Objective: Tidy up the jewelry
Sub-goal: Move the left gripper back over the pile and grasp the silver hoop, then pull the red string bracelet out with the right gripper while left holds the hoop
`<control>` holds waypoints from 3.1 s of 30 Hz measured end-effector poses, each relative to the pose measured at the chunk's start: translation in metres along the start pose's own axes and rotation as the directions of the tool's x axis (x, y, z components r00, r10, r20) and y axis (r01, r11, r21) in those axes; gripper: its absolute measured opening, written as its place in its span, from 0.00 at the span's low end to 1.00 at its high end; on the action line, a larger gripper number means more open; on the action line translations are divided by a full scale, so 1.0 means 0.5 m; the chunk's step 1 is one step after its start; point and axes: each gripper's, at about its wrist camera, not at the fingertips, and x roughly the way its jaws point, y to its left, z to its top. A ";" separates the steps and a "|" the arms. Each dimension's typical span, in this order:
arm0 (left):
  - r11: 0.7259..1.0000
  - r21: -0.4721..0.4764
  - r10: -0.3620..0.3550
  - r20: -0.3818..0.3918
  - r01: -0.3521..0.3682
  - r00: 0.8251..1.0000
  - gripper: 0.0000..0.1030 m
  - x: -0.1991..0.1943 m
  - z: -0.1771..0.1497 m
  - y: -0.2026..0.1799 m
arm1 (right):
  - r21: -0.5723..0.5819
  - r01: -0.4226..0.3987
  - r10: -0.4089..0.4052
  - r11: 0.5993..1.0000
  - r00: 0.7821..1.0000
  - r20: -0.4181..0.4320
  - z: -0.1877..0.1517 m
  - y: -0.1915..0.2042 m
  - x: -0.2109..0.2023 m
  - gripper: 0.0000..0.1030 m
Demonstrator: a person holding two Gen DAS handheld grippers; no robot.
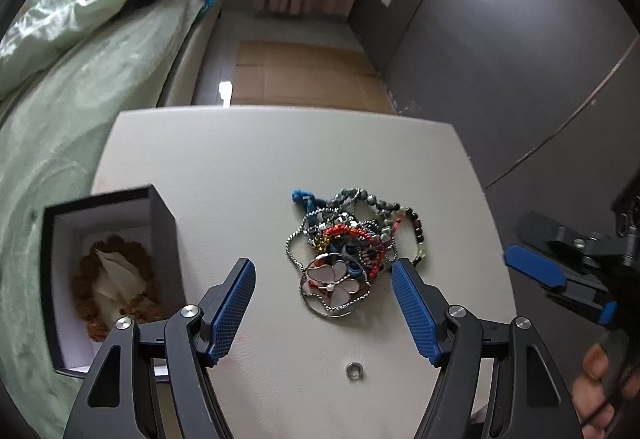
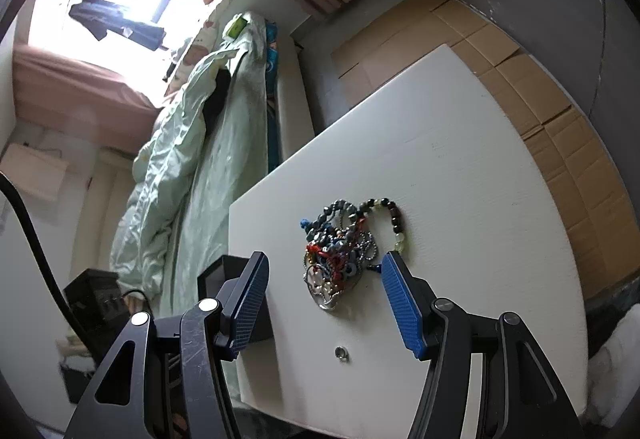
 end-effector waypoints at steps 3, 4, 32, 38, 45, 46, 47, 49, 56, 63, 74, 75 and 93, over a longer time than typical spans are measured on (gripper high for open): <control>0.999 -0.043 -0.001 -0.014 0.000 1.000 0.70 0.024 -0.004 0.012 | 0.016 0.004 -0.004 1.000 1.000 0.005 0.003 -0.012 -0.006 0.58; 0.998 -0.056 -0.002 -0.022 0.001 1.000 0.70 0.031 -0.007 0.016 | 0.019 0.003 -0.003 1.000 1.000 0.006 0.005 -0.016 -0.007 0.58; 0.994 -0.043 0.094 -0.079 -0.097 0.992 0.62 0.103 -0.035 -0.021 | 0.034 0.028 -0.028 0.999 1.000 -0.009 0.009 -0.036 -0.005 0.58; 0.995 -0.052 0.079 -0.070 -0.083 0.994 0.51 0.092 -0.046 -0.011 | 0.031 0.039 -0.039 0.999 0.999 -0.005 0.010 -0.038 -0.008 0.58; 0.997 -0.080 0.019 -0.025 -0.021 1.000 0.50 0.052 -0.035 0.008 | -0.008 0.062 -0.062 0.998 0.998 -0.025 0.007 -0.032 0.005 0.58; 0.996 -0.083 0.015 -0.016 -0.016 1.000 0.50 0.044 -0.033 0.011 | -0.014 0.069 -0.069 0.998 0.997 -0.027 0.006 -0.030 0.007 0.58; 0.996 -0.088 0.004 -0.004 -0.004 1.000 0.50 0.034 -0.031 0.015 | -0.020 0.076 -0.077 0.997 0.997 -0.028 0.006 -0.029 0.010 0.58; 0.994 -0.102 -0.026 0.017 0.028 1.000 0.50 0.018 -0.028 0.023 | -0.028 0.089 -0.089 0.996 0.996 -0.027 0.005 -0.026 0.014 0.58; 0.986 -0.116 -0.109 0.106 0.121 0.988 0.50 -0.041 -0.010 0.046 | -0.081 0.120 -0.123 0.989 0.992 -0.027 0.002 -0.007 0.040 0.58; 0.951 -0.171 -0.236 0.142 0.259 0.961 0.50 -0.072 0.003 0.085 | -0.106 0.124 -0.129 0.987 0.991 -0.042 -0.008 0.011 0.067 0.58; 0.922 -0.218 -0.324 0.022 0.321 0.946 0.50 -0.035 -0.006 0.101 | -0.106 0.150 -0.158 0.983 0.985 -0.074 -0.010 0.017 0.138 0.55; 0.923 -0.219 -0.321 0.011 0.315 0.947 0.50 -0.031 -0.010 0.099 | -0.101 0.153 -0.161 0.983 0.984 -0.076 -0.009 0.014 0.144 0.52; 0.981 -0.112 -0.166 -0.068 0.158 0.984 0.51 0.004 -0.026 0.055 | -0.093 0.066 -0.063 0.993 0.997 0.038 0.005 0.032 0.077 0.04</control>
